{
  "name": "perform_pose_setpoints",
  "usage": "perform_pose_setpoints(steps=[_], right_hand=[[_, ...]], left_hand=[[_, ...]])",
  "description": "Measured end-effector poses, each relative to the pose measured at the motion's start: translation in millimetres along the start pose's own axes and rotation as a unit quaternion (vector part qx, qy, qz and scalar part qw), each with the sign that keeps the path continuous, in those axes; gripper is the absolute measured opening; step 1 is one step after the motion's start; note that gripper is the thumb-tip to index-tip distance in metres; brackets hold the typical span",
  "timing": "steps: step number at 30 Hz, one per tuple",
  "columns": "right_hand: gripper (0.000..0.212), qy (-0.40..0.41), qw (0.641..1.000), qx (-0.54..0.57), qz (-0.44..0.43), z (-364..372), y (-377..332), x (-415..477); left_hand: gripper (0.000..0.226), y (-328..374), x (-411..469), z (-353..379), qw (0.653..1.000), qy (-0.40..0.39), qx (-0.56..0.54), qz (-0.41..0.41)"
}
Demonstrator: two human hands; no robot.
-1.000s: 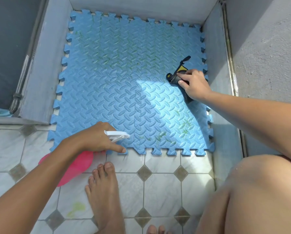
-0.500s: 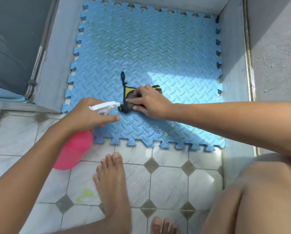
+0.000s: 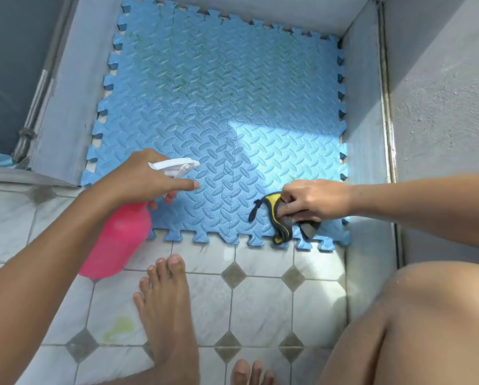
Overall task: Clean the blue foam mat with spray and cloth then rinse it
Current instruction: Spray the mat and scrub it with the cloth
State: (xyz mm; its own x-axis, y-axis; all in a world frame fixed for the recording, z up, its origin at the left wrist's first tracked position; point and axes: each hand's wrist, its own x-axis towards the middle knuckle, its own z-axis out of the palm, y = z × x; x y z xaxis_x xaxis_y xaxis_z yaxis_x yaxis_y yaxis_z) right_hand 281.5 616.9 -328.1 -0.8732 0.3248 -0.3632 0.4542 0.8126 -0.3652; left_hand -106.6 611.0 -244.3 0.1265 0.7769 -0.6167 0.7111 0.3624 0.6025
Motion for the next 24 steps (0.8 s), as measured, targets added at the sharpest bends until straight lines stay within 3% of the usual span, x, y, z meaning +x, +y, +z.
perform_pose_setpoints(steps=[2, 4, 6, 8, 11, 15, 20, 24], right_hand=[[0.030, 0.110, 0.979, 0.011, 0.171, -4.9, 21.1, -12.8], [0.030, 0.197, 0.902, 0.045, 0.381, -14.2, 40.5, -14.3], [0.030, 0.245, 0.816, 0.103, 0.514, -19.8, 51.4, -8.8], [0.033, 0.243, 0.803, 0.124, 0.530, -19.9, 50.5, -4.6], [0.037, 0.213, 0.843, 0.125, 0.477, -18.9, 45.7, -10.4], [0.035, 0.202, 0.845, 0.141, 0.475, -27.0, 54.5, -12.1], [0.033, 0.218, 0.838, 0.131, 0.482, -20.6, 60.6, -8.4], [0.027, 0.223, 0.843, 0.094, 0.481, -12.9, 60.2, -2.4]], left_hand=[[0.044, 8.4, 4.5, 6.9, 1.000, -0.016, 0.009, 0.021], [0.044, 20.8, 10.9, 10.6, 0.999, -0.023, -0.001, 0.044], [0.044, 31.4, 18.6, 19.2, 0.997, -0.031, 0.015, 0.066], [0.044, 45.0, 25.6, 28.7, 0.995, -0.042, 0.043, 0.083], [0.046, 57.4, 38.5, 43.0, 0.989, -0.070, 0.066, 0.110], [0.050, 57.1, 54.1, 64.2, 0.978, -0.091, 0.138, 0.125], [0.042, 53.6, 51.2, 66.6, 0.983, -0.008, 0.162, 0.087], [0.057, 45.9, 55.3, 54.0, 0.986, -0.004, 0.114, 0.120]])
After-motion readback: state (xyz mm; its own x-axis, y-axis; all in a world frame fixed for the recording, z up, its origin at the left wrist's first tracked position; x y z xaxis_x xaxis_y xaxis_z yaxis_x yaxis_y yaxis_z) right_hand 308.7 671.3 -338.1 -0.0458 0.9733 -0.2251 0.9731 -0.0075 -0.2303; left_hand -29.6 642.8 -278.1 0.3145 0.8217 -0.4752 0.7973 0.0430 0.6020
